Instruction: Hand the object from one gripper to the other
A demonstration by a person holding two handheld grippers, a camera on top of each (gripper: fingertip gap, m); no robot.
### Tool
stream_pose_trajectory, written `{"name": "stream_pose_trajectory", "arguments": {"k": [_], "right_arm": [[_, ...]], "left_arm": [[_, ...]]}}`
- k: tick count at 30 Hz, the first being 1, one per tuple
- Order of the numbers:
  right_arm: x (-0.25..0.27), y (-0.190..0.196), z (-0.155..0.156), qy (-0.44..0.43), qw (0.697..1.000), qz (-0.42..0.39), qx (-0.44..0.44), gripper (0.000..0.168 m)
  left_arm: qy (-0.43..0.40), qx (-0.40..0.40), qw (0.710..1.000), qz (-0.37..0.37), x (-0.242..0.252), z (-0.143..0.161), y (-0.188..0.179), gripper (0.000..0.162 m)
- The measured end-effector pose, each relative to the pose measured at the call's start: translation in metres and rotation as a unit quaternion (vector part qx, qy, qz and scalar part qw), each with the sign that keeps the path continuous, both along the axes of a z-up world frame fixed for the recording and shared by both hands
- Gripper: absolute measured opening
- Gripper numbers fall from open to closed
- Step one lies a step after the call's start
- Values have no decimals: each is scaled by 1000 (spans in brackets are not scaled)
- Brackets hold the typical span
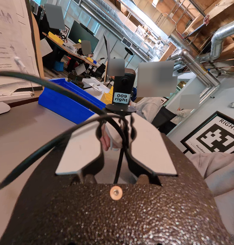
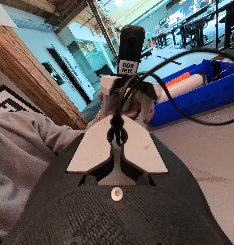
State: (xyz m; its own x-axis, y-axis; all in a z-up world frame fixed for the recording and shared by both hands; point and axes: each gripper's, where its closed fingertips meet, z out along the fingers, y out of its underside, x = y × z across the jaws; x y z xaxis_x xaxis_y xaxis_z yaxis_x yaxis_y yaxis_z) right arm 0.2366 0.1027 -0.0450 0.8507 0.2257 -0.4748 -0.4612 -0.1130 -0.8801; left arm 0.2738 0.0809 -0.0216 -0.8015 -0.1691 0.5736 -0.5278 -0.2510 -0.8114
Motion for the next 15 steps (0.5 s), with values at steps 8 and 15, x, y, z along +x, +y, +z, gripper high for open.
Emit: {"name": "stream_pose_trajectory", "arguments": {"k": [8,15], "right_arm": [[44,-30,-24,-58,982,-144,-112,5],[37,-44,-27,-103,969,-152,-167,5]], "left_arm": [[-12,194,981,12,-1,-52,29,68],[-202,440,865,131,17,-66,47,70]]}}
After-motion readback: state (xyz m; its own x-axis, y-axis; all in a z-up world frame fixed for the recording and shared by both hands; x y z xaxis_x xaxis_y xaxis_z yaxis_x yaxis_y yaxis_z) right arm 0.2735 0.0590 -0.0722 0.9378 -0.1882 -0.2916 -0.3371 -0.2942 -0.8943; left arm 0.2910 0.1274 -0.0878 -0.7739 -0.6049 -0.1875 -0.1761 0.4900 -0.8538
